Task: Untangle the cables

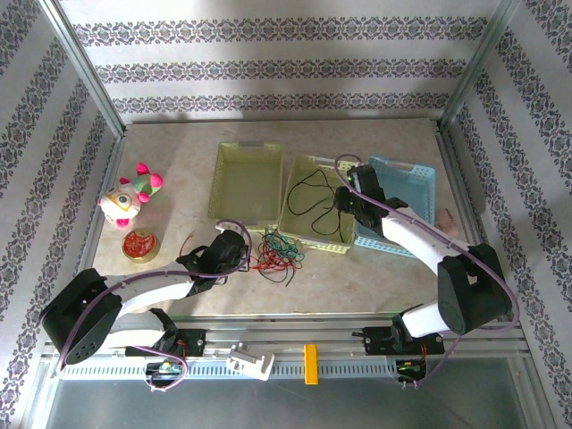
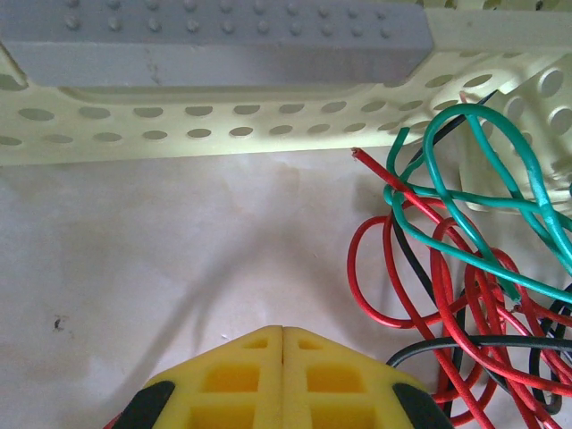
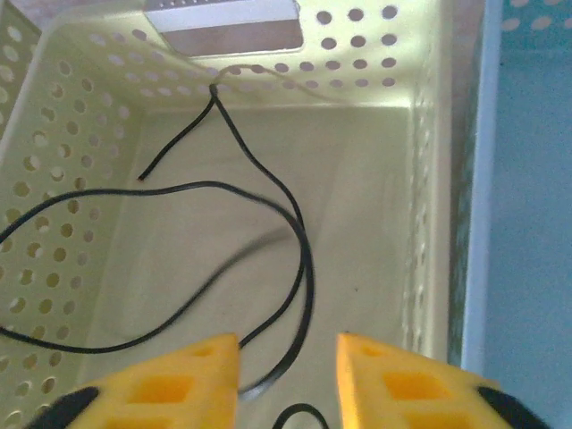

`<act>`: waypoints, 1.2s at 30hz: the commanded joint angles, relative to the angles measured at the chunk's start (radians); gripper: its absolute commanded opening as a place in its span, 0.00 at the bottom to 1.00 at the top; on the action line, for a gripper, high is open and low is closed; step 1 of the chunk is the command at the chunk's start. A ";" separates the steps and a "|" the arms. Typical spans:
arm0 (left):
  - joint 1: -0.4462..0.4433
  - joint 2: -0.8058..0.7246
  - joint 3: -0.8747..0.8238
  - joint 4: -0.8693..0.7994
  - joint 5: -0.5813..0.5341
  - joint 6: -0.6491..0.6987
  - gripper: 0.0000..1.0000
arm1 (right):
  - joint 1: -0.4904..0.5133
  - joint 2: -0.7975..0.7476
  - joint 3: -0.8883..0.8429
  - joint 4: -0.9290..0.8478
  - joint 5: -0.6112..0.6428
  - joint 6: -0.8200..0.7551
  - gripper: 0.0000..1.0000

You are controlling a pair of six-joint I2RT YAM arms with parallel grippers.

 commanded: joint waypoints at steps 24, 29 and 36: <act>-0.016 -0.101 0.031 -0.093 -0.188 -0.081 0.00 | 0.426 0.058 0.207 -0.222 -0.592 -0.394 0.48; -0.016 -0.139 0.011 -0.129 -0.224 -0.116 0.00 | 0.428 0.187 0.288 -0.252 -0.613 -0.393 0.45; -0.016 -0.152 0.001 -0.142 -0.222 -0.119 0.00 | 0.428 0.285 0.339 -0.283 -0.576 -0.397 0.43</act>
